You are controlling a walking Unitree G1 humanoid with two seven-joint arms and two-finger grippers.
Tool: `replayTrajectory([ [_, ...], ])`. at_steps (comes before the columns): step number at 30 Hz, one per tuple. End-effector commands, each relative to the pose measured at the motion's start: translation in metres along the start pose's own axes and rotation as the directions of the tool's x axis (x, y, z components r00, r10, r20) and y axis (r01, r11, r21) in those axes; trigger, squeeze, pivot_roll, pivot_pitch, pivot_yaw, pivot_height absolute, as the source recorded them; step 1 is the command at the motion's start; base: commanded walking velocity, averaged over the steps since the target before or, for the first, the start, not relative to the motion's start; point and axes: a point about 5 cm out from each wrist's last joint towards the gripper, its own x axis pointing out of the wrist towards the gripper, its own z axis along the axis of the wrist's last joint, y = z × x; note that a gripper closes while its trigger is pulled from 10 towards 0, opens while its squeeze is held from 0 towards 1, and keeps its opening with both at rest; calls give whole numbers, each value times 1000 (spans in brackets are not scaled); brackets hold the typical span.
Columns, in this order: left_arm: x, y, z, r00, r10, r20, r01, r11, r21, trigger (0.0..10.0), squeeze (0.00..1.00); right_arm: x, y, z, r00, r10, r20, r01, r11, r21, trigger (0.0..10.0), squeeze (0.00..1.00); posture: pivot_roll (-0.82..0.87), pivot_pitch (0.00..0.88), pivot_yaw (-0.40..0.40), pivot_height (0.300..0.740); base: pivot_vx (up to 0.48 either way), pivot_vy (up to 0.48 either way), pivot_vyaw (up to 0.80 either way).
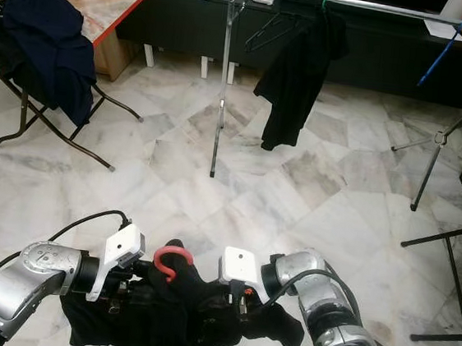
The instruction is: Hang hanger
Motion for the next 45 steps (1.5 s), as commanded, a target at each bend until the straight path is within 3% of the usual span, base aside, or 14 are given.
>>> replayTrajectory([
  [1, 3, -4, -7, 1000, -26, -16, 25, 999, -31, 10000, 0, -4, -10, 19, 998, -30, 48, 33, 997, -76, 0, 0, 73, 186, -44, 740, 0, 0, 0],
  [10, -1, -5, -11, 998, -45, -45, 45, 999, -16, 10000, 0, -7, -14, 23, 998, -45, 42, 48, 995, -88, 0, 0, 72, 184, -41, 740, 0, 0, 0],
  [11, -1, -5, -10, 999, -43, -34, 42, 999, -19, 10000, 1000, -8, -14, 23, 998, -45, 39, 48, 995, -91, 0, 0, 72, 184, -41, 740, 0, 0, 0],
  [21, -1, -2, -11, 999, -27, -44, 26, 1000, -14, 10000, 1000, -12, -17, 24, 998, -55, 18, 57, 993, -104, 0, 0, 71, 180, -43, 740, 0, 0, 0],
  [22, -1, -1, -11, 999, -18, -46, 18, 1000, -3, 10000, 0, -12, -17, 25, 998, -55, 20, 57, 993, -107, 0, 0, 68, 175, -41, 740, 0, 0, 0],
  [34, 4, 1, -9, 999, -22, -40, 21, 1000, -13, 10000, 0, -11, -18, 29, 999, -43, 25, 46, 990, -130, 0, 0, 61, 163, -39, 740, 0, 0, 0],
  [35, 5, 1, -9, 999, -23, -39, 23, 1000, -14, 8627, 0, -11, -18, 30, 999, -44, 25, 47, 990, -132, 0, 0, 61, 163, -39, 740, 0, 0, 0],
  [36, 6, 1, -9, 999, -24, -37, 23, 1000, -15, 8627, 0, -11, -18, 30, 999, -43, 25, 46, 990, -132, 0, 0, 60, 163, -39, 740, 0, 0, 0],
  [38, 7, 1, -9, 999, -27, -34, 27, 999, -18, 3412, 0, -11, -18, 30, 999, -43, 25, 46, 990, -133, 0, 0, 61, 164, -40, 740, 0, 0, 0],
  [39, 8, 1, -9, 999, -28, -31, 27, 999, -20, 0, 0, -10, -18, 30, 999, -44, 26, 47, 990, -134, 0, 0, 61, 165, -40, 740, 0, 0, 0],
  [45, 9, 1, -9, 999, -32, -26, 31, 999, -27, 0, 0, -10, -18, 31, 999, -45, 30, 49, 990, -133, 0, 0, 60, 171, -41, 740, 0, 0, 0],
])
